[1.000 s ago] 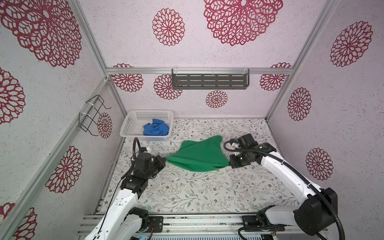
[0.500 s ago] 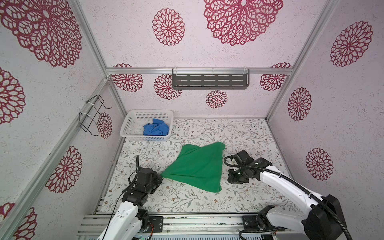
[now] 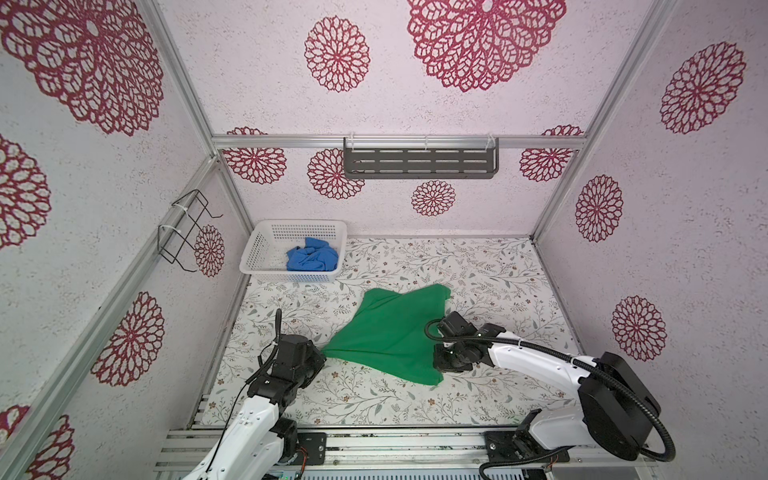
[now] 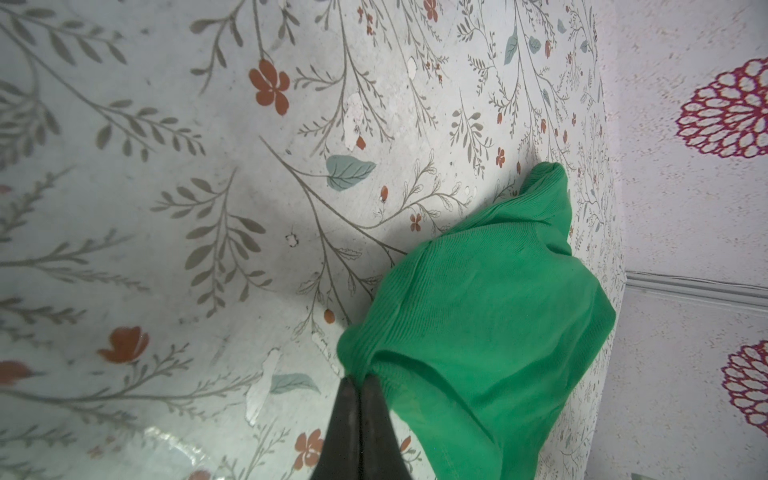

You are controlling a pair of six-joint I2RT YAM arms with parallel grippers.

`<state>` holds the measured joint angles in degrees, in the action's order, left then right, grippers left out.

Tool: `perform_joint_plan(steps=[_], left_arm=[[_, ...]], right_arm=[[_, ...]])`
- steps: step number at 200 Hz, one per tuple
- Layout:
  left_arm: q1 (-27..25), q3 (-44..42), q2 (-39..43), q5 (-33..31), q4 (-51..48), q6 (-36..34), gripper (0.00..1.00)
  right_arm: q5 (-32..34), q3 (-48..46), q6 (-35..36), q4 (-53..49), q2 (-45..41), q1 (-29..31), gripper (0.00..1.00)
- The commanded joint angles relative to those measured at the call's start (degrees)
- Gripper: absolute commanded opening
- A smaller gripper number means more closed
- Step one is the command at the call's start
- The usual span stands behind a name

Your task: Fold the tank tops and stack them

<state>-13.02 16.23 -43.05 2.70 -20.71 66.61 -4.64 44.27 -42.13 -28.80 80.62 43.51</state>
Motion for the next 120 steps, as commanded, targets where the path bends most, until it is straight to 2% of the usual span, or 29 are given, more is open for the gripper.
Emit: perform_joint_plan(steps=[1,25,78,106,120], left_arm=[[1.4,1.1,0.7,0.4,0.0,-1.1,0.00],[2.3,1.0,1.0,0.9,-0.3,-1.6,0.00],[4.0,1.1,1.3,2.0,-0.6,-2.6,0.00],[4.7,1.1,1.2,2.4,-0.3,-2.9,0.00],[4.8,1.2,1.2,2.4,-0.2,-2.9,0.00]], right_arm=[[3.5,0.3,-2.1,0.1,0.6,0.4,0.26],[3.4,1.0,-2.2,1.0,1.5,2.1,0.24],[6.4,-1.7,-1.8,-4.7,-6.8,2.5,0.24],[6.2,-2.6,-1.0,-5.1,-5.2,4.5,0.14],[5.9,-2.1,-0.2,-4.5,-3.6,5.9,0.12]])
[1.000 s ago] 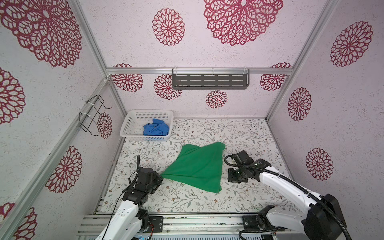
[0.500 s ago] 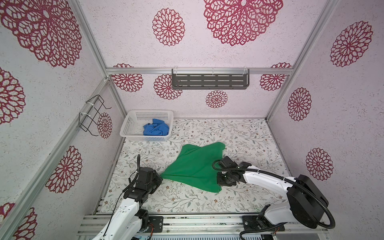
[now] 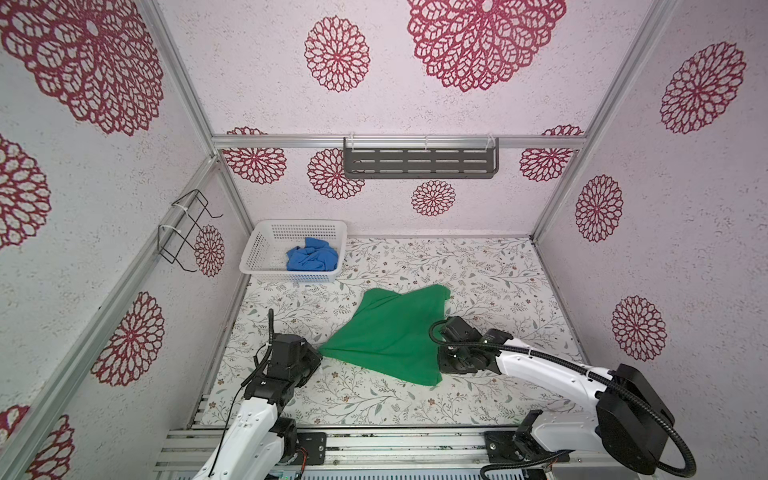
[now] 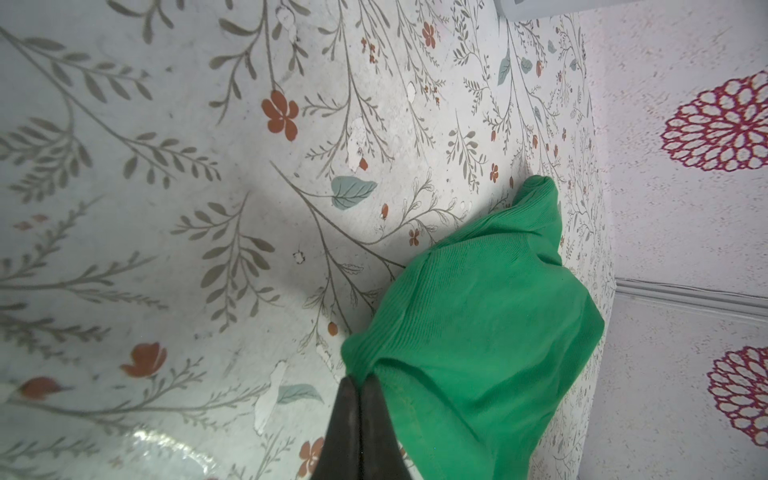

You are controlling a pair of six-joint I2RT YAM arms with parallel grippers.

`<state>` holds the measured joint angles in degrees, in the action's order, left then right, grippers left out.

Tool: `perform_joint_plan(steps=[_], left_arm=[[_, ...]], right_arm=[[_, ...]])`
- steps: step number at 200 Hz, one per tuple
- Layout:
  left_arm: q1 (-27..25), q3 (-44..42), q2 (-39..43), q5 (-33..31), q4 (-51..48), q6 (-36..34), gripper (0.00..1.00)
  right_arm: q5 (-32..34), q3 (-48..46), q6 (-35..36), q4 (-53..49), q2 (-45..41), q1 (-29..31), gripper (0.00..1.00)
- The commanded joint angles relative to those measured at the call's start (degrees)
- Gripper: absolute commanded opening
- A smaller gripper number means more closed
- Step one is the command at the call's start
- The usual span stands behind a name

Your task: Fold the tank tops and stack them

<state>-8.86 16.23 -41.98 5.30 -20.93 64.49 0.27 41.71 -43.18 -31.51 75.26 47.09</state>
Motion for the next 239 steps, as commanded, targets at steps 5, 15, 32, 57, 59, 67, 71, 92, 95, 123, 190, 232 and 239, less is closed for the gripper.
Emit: perform_joint_plan(steps=[5,15,32,57,59,67,71,92,95,123,190,232,239], left_arm=[[0.7,1.2,0.1,-0.2,0.0,-0.8,0.00],[0.7,1.2,0.1,-0.1,0.0,-0.9,0.00],[0.8,1.1,0.1,0.0,0.0,-0.9,0.00],[0.9,1.1,0.6,-0.1,-0.3,-0.8,0.00],[0.9,1.2,0.6,-0.1,-0.4,-0.8,0.00],[1.0,1.1,0.8,-0.1,-0.5,-0.8,0.00],[1.0,1.2,0.8,-0.2,-0.6,-0.8,0.00],[1.2,1.1,0.9,-0.1,-0.8,-0.9,0.00],[1.2,1.2,0.8,-0.1,-0.8,-0.9,0.00],[1.3,1.1,0.3,0.1,-0.4,-1.0,0.00],[1.4,1.0,0.1,0.2,0.0,-0.9,0.00],[1.4,1.0,0.0,0.4,0.0,-0.9,0.00],[1.4,1.1,0.0,0.3,0.0,-0.9,0.00]], right_arm=[[0.8,0.7,1.1,-1.7,2.5,2.8,0.12],[0.8,0.9,1.4,-1.4,3.8,3.3,0.14],[0.7,0.7,1.9,-0.5,5.4,3.7,0.18],[0.5,0.6,2.0,0.5,6.7,3.9,0.21],[0.5,0.6,2.1,0.5,6.7,3.9,0.22],[0.3,0.7,2.1,0.7,6.8,4.0,0.23],[0.3,0.7,2.1,0.8,6.7,4.1,0.23],[0.2,1.1,2.1,0.7,6.2,4.4,0.25],[0.2,1.1,2.0,0.6,6.0,4.5,0.25],[-0.1,1.4,2.3,0.6,4.9,4.5,0.27],[-1.5,1.6,2.9,3.1,7.8,5.8,0.29],[1.4,2.3,2.4,-0.8,11.1,6.3,0.32],[2.3,2.8,2.3,-2.2,11.7,6.5,0.30]])
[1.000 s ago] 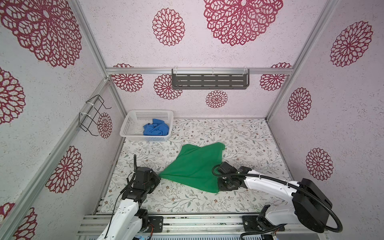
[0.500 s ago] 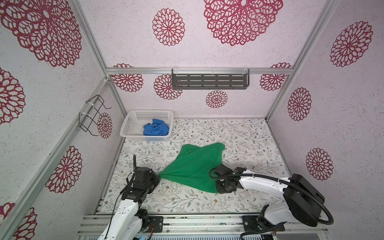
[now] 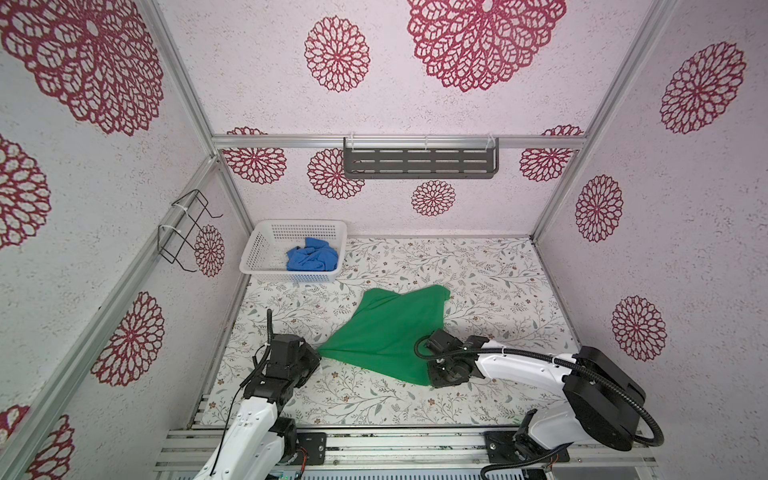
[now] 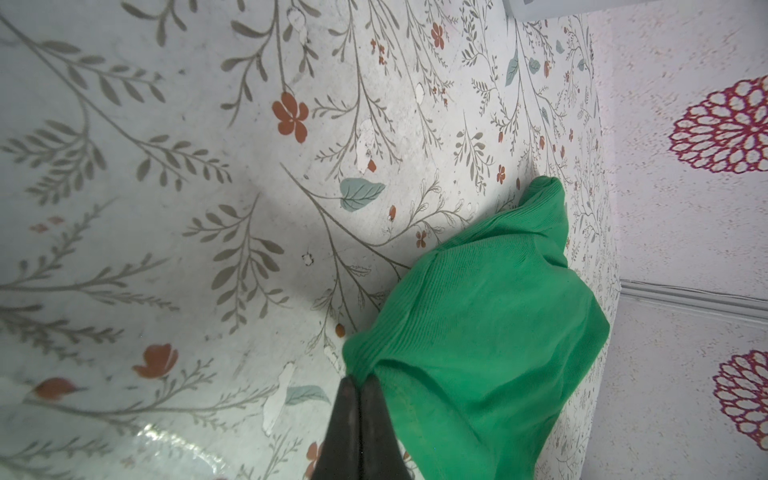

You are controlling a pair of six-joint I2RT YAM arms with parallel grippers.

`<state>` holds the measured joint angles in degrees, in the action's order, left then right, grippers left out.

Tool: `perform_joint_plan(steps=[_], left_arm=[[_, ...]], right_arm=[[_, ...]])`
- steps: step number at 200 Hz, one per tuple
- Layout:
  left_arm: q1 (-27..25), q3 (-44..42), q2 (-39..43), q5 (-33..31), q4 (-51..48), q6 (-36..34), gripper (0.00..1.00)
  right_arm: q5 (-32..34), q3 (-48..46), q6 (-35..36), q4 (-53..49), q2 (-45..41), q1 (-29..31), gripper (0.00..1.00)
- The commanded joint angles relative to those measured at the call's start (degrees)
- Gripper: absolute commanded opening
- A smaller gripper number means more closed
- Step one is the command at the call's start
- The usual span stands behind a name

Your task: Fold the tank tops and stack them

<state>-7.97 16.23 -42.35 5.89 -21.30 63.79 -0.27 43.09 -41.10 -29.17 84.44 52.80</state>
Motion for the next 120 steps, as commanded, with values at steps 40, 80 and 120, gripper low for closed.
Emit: perform_joint_plan(steps=[40,80,120], left_arm=[[0.8,2.8,0.0,0.1,0.0,-0.8,0.00],[1.7,18.6,-4.9,-0.3,-4.5,-8.9,0.00],[2.2,44.6,-19.1,1.7,-6.2,-19.9,0.00]], right_arm=[[3.3,4.8,2.0,-8.8,0.4,-0.3,0.00],[0.3,16.5,10.0,-14.7,-9.0,-11.2,0.00],[1.0,35.6,19.2,-20.5,-7.9,-21.2,0.00]])
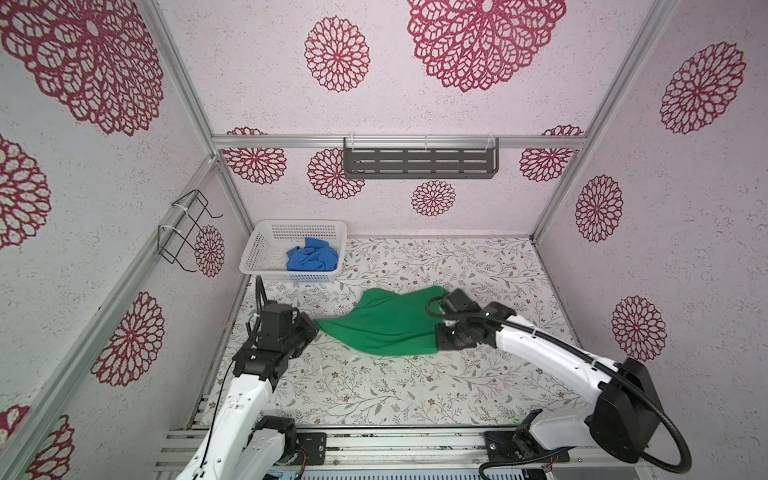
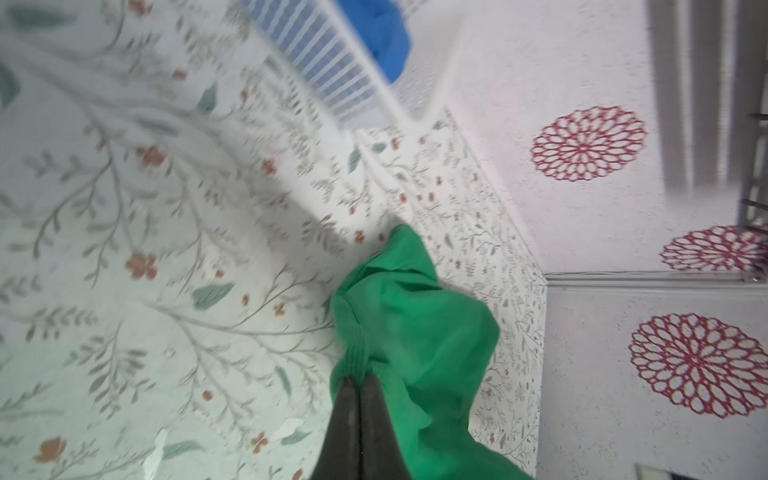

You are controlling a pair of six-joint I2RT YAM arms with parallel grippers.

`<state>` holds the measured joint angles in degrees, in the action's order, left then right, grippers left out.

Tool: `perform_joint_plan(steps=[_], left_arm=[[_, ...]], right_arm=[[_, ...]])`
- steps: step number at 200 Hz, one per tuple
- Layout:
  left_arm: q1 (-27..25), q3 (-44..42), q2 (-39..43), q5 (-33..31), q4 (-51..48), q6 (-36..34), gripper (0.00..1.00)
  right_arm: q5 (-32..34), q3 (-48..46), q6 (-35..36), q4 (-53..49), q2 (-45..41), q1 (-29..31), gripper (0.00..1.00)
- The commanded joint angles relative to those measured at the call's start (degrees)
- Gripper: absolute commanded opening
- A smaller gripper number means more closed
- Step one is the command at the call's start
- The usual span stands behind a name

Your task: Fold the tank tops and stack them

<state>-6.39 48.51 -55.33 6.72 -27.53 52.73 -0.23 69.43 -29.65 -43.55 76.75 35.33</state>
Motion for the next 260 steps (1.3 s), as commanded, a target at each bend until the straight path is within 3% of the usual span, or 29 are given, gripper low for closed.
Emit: perform_joint_plan(steps=[1,44,82,154,196,229,260], left_arm=[[0.6,13.3,-6.5,0.9,0.0,-9.1,0.00],[0.3,42.7,-18.3,2.2,-6.2,-16.5,0.00],[-0.1,56.6,-20.6,1.8,-11.4,-19.4,0.00],[-1.6,54.5,-12.3,-2.7,-12.9,-20.4,0.00],[-1.6,48.2,-10.0,-1.7,-10.6,-18.7,0.00],[-1.4,48.0,-17.9,0.6,-7.1,-19.1,0.00],[-0.8,58.5,-32.0,3.3,-4.9,-20.5,0.00]], right_arm=[[1.0,9.8,7.9,-6.2,-0.1,-4.0,0.00],[5.7,30.0,13.8,-10.6,4.4,-7.4,0.00],[8.9,44.0,17.3,-14.1,5.3,-7.9,0.00],[11.6,55.7,19.9,-16.9,2.8,-10.1,0.00],[7.6,55.9,19.3,-20.3,3.4,-10.7,0.00],[0.6,57.3,21.3,-19.2,9.6,-16.6,0.00],[-2.7,62.5,24.3,-14.9,18.6,-21.7,0.00]])
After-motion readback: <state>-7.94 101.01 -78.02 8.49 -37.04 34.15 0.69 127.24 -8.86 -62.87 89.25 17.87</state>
